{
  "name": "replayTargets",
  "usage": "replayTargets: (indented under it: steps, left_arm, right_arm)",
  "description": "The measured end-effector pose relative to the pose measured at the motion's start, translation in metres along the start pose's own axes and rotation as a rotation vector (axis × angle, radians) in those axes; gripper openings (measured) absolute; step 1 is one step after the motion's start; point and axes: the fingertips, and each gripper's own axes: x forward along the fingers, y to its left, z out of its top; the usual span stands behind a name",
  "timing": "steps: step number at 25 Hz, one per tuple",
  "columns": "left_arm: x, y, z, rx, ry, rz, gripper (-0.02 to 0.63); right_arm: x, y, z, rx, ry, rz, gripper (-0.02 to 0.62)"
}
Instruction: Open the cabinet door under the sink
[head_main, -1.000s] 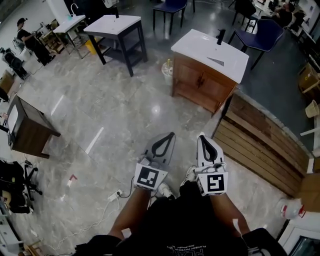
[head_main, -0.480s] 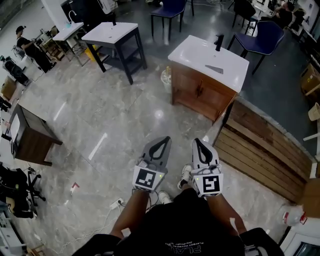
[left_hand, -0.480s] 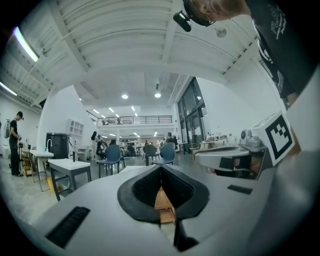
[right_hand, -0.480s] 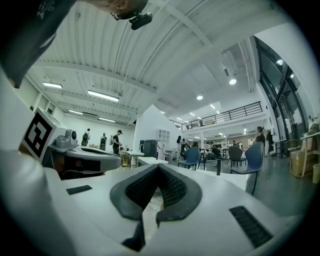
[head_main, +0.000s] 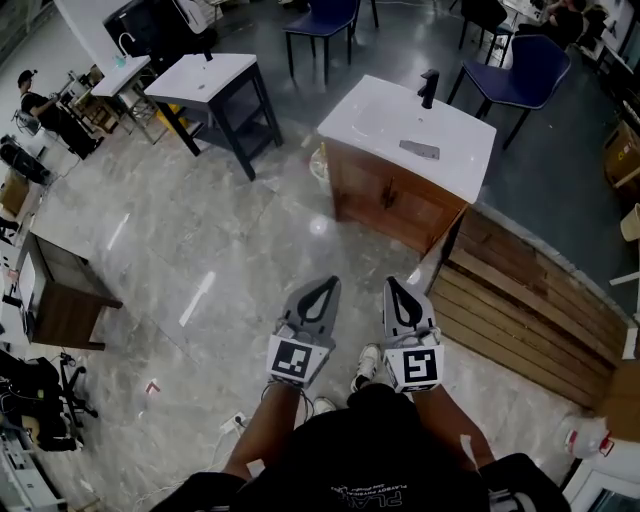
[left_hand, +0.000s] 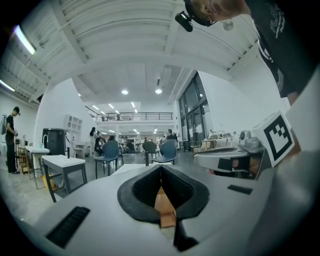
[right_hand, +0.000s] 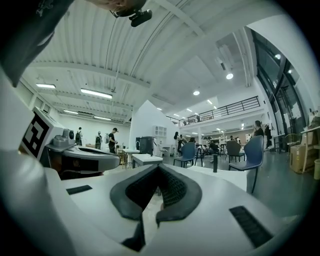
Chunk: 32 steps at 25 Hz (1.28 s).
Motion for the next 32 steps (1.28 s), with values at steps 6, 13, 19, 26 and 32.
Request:
replayTargets:
  steps: [6, 13, 19, 26, 32]
  left_arm:
    - [0.052, 0.003, -0.011, -0.025, 0.041, -0.016, 0.021]
    - [0.089, 0.014, -0.027, -0.043, 0.094, -0.009, 0.021]
    - [0.109, 0.028, -0.038, -0.006, 0.093, -0.030, 0.021]
    - [0.148, 0.062, -0.050, -0.018, 0.103, -0.088, 0.021]
    - [0.185, 0.107, -0.052, -0.032, 0.071, -0.182, 0.021]
  right_arm:
    - [0.026, -0.041, -0.017, 0.061, 0.027, -0.010, 0.014]
    - [0.052, -0.072, -0.032, 0.095, 0.040, -0.022, 0.014]
    - [0.077, -0.084, -0.043, 0.081, 0.052, -0.038, 0.014]
    - [0.122, -0.092, -0.056, 0.068, 0.082, -0.092, 0.014]
    - [0.175, -0.092, -0.074, 0.061, 0.116, -0.165, 0.014]
